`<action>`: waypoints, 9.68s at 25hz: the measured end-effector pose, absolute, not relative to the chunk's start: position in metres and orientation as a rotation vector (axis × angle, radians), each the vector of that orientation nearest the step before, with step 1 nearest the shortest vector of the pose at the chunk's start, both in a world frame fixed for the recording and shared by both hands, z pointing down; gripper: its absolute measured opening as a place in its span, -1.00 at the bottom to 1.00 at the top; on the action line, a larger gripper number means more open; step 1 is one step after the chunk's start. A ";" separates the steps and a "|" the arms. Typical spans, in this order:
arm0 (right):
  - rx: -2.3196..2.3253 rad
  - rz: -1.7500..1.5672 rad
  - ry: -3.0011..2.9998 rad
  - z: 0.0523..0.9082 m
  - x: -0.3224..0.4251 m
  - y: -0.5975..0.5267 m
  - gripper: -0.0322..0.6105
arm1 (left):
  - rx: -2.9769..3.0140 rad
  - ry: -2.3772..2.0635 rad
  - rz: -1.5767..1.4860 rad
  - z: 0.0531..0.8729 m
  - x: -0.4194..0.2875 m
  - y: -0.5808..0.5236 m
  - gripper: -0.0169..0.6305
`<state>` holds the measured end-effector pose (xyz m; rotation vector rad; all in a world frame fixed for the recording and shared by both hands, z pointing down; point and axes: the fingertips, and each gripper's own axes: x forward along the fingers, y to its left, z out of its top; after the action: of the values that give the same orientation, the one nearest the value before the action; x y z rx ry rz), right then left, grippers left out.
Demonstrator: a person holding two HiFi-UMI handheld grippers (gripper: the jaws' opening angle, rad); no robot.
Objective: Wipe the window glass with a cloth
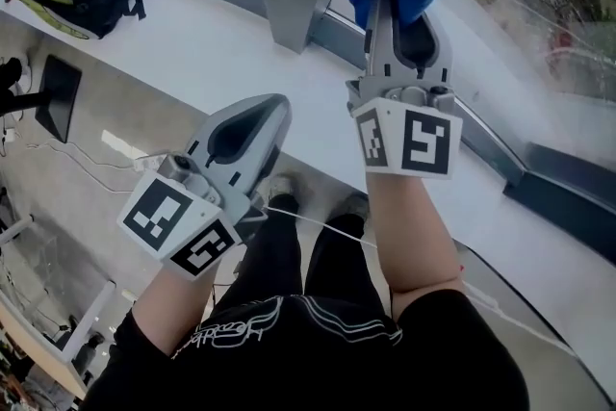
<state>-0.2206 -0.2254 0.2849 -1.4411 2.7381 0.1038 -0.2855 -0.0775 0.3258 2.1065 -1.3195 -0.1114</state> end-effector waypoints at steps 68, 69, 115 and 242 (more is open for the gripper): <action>-1.921 0.209 2.520 0.303 0.189 -0.218 -0.70 | 2.219 -0.952 0.010 0.357 0.074 -0.078 -0.93; -1.935 0.211 2.510 0.302 0.200 -0.216 -0.69 | 2.224 -0.941 0.016 0.357 0.083 -0.077 -0.93; -2.468 0.201 2.009 0.277 0.546 -0.174 -0.70 | 2.343 -0.563 0.181 0.346 0.334 -0.086 -0.93; -2.162 0.036 2.488 0.449 0.326 -0.202 -0.70 | 2.157 -0.816 0.185 0.452 0.200 -0.063 -0.93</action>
<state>0.3261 -0.2016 0.4490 -2.1615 2.4877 0.0362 0.1998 -0.0629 0.4519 2.1573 -0.8161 0.1849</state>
